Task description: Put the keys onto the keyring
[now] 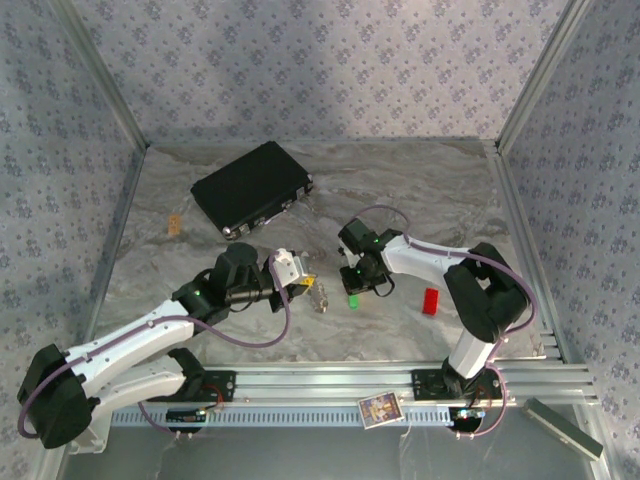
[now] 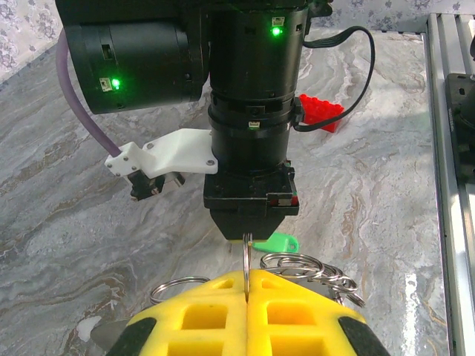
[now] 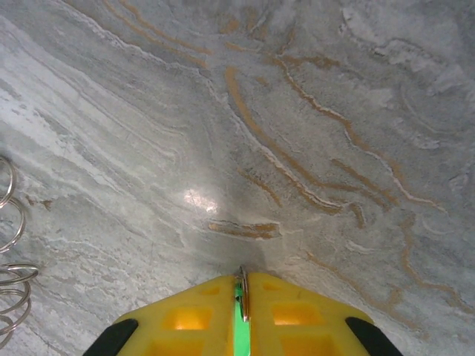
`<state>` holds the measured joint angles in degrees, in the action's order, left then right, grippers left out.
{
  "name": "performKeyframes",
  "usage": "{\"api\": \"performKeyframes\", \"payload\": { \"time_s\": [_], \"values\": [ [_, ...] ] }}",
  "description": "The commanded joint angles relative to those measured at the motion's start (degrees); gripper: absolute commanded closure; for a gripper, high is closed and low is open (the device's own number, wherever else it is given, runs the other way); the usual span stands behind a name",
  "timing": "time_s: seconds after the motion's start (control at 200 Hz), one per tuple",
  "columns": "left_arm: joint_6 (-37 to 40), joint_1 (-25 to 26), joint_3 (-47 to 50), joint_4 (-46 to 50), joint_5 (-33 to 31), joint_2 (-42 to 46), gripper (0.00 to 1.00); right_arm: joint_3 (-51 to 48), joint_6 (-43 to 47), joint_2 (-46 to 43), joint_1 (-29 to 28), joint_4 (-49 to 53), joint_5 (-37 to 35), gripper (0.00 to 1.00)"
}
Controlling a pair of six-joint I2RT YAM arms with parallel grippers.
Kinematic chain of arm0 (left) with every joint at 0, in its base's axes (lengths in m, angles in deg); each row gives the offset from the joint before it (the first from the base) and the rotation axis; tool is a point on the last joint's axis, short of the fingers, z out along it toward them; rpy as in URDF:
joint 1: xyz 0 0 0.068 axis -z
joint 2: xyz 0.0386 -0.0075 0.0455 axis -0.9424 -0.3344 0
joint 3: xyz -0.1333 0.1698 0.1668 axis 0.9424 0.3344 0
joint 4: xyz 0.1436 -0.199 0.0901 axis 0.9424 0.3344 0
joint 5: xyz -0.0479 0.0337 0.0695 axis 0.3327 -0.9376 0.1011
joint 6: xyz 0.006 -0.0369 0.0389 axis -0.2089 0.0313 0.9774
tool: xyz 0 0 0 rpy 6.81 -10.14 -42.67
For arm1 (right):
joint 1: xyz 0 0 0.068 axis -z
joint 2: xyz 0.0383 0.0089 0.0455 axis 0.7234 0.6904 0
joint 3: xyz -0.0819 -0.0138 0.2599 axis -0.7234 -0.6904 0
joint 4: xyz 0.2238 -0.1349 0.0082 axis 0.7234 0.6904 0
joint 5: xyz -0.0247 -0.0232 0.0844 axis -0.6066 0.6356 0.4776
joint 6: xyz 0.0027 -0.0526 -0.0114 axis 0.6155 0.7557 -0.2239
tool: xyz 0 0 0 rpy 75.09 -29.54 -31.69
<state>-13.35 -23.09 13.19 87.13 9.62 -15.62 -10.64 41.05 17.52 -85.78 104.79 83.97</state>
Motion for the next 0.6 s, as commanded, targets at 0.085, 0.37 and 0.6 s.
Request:
{"api": "performKeyframes", "payload": {
  "time_s": [0.085, 0.37, 0.6],
  "values": [
    [0.1, 0.3, 0.0, -2.2, 2.0, 0.5, 1.0, 1.3, -0.6, 0.5, 0.1, 0.8, -1.4, 0.95],
    [-1.3, 0.3, -0.1, -2.0, 1.0, 1.0, 1.0, 0.0, 2.3, -3.8, -0.3, 0.1, -3.4, 1.0],
    [-2.8, -0.2, -0.4, -1.1, 0.0, 0.9, 1.0, -4.3, 5.0, -13.4, -2.2, -6.3, -9.0, 1.0]
  ]
}}
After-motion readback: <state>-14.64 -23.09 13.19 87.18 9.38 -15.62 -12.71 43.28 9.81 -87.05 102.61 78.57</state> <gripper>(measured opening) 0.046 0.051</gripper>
